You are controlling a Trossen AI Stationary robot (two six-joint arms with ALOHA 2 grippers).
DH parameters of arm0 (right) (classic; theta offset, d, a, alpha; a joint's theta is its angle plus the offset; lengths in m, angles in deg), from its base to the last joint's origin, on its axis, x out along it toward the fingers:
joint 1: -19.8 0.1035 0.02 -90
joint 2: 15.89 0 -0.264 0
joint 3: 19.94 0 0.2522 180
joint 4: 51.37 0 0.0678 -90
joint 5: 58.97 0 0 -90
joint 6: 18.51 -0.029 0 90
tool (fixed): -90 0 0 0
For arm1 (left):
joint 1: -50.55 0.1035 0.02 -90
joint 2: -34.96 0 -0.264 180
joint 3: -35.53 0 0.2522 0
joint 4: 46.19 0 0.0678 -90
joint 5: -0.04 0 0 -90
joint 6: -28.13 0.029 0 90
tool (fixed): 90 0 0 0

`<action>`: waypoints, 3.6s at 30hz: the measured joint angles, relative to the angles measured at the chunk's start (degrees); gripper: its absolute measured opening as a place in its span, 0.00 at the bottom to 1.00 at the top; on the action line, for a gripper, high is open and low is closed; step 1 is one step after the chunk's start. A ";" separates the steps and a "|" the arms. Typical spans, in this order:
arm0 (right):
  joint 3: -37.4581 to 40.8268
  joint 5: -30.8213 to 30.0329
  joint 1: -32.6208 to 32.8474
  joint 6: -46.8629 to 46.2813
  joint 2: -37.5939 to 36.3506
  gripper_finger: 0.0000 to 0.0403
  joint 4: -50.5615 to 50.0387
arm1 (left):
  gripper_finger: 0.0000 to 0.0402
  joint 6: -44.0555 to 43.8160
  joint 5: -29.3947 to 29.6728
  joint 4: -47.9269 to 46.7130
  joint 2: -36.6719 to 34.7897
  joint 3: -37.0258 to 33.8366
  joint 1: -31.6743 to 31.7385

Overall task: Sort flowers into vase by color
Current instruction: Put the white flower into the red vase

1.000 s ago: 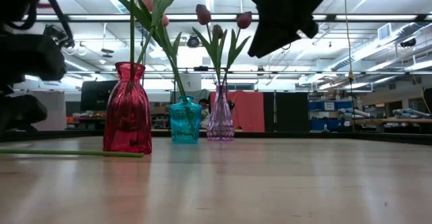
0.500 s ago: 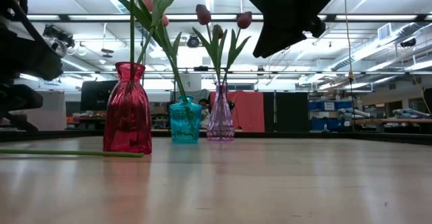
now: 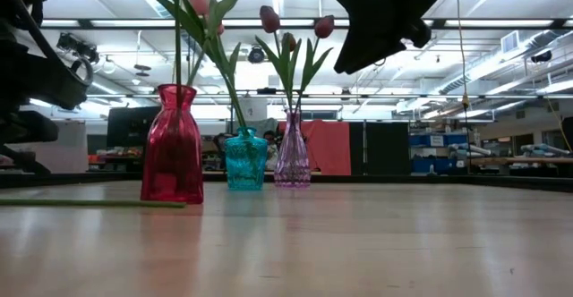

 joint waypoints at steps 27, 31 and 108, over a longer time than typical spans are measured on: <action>-0.99 5.09 2.26 15.81 -0.22 0.33 7.38 | 0.00 10.94 -4.51 -4.67 -4.27 35.28 -1.51; -1.57 4.78 2.13 16.31 -0.24 0.33 7.77 | 0.01 11.93 2.54 -10.14 -4.27 43.73 -1.51; -3.23 -1.09 -1.71 151.37 5.57 0.01 84.02 | 0.45 50.17 2.66 -38.12 15.84 97.58 35.86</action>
